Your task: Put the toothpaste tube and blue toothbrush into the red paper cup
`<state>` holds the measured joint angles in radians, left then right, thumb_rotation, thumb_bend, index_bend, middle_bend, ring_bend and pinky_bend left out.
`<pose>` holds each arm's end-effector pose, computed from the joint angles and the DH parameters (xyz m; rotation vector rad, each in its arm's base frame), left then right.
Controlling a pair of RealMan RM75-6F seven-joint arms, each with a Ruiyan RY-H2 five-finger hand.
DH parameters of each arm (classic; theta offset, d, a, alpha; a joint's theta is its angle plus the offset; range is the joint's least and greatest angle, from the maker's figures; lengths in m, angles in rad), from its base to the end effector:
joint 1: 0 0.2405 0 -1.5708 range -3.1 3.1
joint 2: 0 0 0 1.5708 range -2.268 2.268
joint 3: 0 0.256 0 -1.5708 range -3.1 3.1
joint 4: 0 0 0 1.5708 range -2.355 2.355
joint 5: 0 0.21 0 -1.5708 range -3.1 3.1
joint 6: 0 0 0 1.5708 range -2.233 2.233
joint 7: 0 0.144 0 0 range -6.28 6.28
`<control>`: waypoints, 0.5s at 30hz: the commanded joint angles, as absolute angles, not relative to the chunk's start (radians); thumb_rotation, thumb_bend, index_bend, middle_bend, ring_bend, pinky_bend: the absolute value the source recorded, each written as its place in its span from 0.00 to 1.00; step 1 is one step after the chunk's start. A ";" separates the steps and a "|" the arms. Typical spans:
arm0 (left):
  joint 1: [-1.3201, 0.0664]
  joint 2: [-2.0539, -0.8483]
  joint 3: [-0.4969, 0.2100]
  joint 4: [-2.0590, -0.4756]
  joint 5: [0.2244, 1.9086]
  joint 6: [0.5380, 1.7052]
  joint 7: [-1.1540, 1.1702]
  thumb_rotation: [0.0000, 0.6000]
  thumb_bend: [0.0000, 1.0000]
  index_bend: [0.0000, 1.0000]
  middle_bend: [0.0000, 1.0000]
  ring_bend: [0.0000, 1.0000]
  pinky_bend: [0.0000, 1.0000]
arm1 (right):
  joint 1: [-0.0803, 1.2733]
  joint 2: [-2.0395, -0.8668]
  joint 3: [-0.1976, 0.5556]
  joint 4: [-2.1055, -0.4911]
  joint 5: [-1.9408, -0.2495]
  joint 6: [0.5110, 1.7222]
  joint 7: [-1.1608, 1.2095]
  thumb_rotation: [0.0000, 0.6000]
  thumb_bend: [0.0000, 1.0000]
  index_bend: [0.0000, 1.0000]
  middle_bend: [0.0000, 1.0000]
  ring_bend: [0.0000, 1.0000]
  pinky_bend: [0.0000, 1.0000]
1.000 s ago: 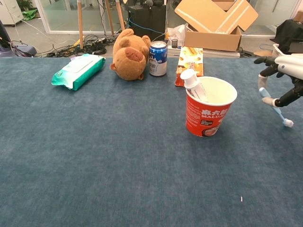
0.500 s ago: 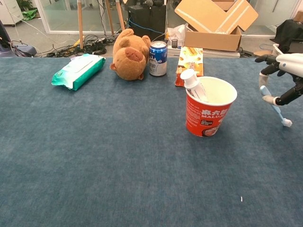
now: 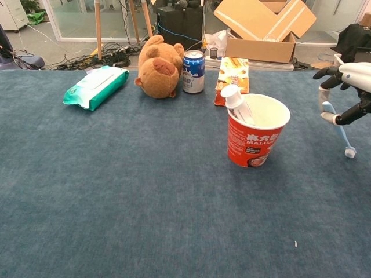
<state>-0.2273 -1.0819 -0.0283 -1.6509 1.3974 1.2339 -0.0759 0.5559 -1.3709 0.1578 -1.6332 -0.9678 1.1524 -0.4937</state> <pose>-0.3073 0.2159 0.1371 -1.4940 -1.1240 -0.8407 -0.2246 -0.3160 0.0556 1.5775 -0.9510 0.7236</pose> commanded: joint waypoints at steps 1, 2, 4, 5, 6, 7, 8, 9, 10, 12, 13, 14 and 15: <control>-0.227 -1.082 -0.028 -1.651 1.397 1.233 -0.075 1.00 0.00 0.00 0.00 0.00 0.00 | 0.555 -1.372 0.159 -1.632 -0.966 1.152 -0.494 1.00 0.33 0.71 0.13 0.00 0.21; -0.227 -1.082 -0.028 -1.652 1.398 1.234 -0.075 1.00 0.00 0.00 0.00 0.00 0.00 | 0.555 -1.373 0.159 -1.631 -0.965 1.152 -0.494 1.00 0.33 0.72 0.13 0.00 0.21; -0.228 -1.081 -0.028 -1.652 1.397 1.232 -0.074 1.00 0.00 0.00 0.00 0.00 0.00 | 0.556 -1.373 0.162 -1.631 -0.964 1.153 -0.494 1.00 0.33 0.72 0.14 0.00 0.21; -0.229 -1.081 -0.028 -1.652 1.397 1.232 -0.074 1.00 0.00 0.00 0.00 0.00 0.00 | 0.556 -1.373 0.163 -1.632 -0.964 1.153 -0.494 1.00 0.34 0.72 0.14 0.00 0.21; -0.229 -1.082 -0.028 -1.652 1.397 1.232 -0.073 1.00 0.00 0.00 0.00 0.00 0.00 | 0.556 -1.373 0.164 -1.633 -0.964 1.154 -0.495 1.00 0.34 0.72 0.14 0.00 0.21; -0.229 -1.082 -0.028 -1.652 1.397 1.231 -0.073 1.00 0.00 0.00 0.00 0.00 0.00 | 0.557 -1.371 0.166 -1.636 -0.965 1.155 -0.495 1.00 0.34 0.72 0.14 0.00 0.21; -0.230 -1.082 -0.028 -1.652 1.397 1.231 -0.073 1.00 0.00 0.00 0.00 0.00 0.00 | 0.557 -1.370 0.167 -1.639 -0.966 1.157 -0.495 1.00 0.34 0.72 0.14 0.00 0.21; -0.230 -1.082 -0.028 -1.652 1.397 1.230 -0.073 1.00 0.00 0.00 0.00 0.00 0.00 | 0.557 -1.369 0.168 -1.642 -0.967 1.158 -0.495 1.00 0.34 0.72 0.15 0.00 0.21; -0.230 -1.083 -0.028 -1.652 1.397 1.230 -0.073 1.00 0.00 0.00 0.00 0.00 0.00 | 0.557 -1.366 0.170 -1.647 -0.968 1.160 -0.496 1.00 0.34 0.72 0.15 0.00 0.21; -0.230 -1.083 -0.028 -1.652 1.397 1.230 -0.072 1.00 0.00 0.00 0.00 0.00 0.00 | 0.556 -1.360 0.173 -1.657 -0.969 1.164 -0.497 1.00 0.34 0.72 0.15 0.00 0.21; -0.231 -1.083 -0.028 -1.653 1.397 1.230 -0.072 1.00 0.00 0.00 0.00 0.00 0.00 | 0.556 -1.357 0.175 -1.662 -0.969 1.166 -0.497 1.00 0.34 0.72 0.15 0.00 0.21; -0.231 -1.083 -0.028 -1.653 1.398 1.231 -0.072 1.00 0.00 0.00 0.00 0.00 0.00 | 0.556 -1.354 0.176 -1.667 -0.968 1.166 -0.497 1.00 0.34 0.72 0.15 0.00 0.21; -0.231 -1.083 -0.028 -1.653 1.398 1.231 -0.072 1.00 0.00 0.00 0.00 0.00 0.00 | 0.556 -1.350 0.178 -1.672 -0.967 1.166 -0.497 1.00 0.34 0.72 0.15 0.00 0.21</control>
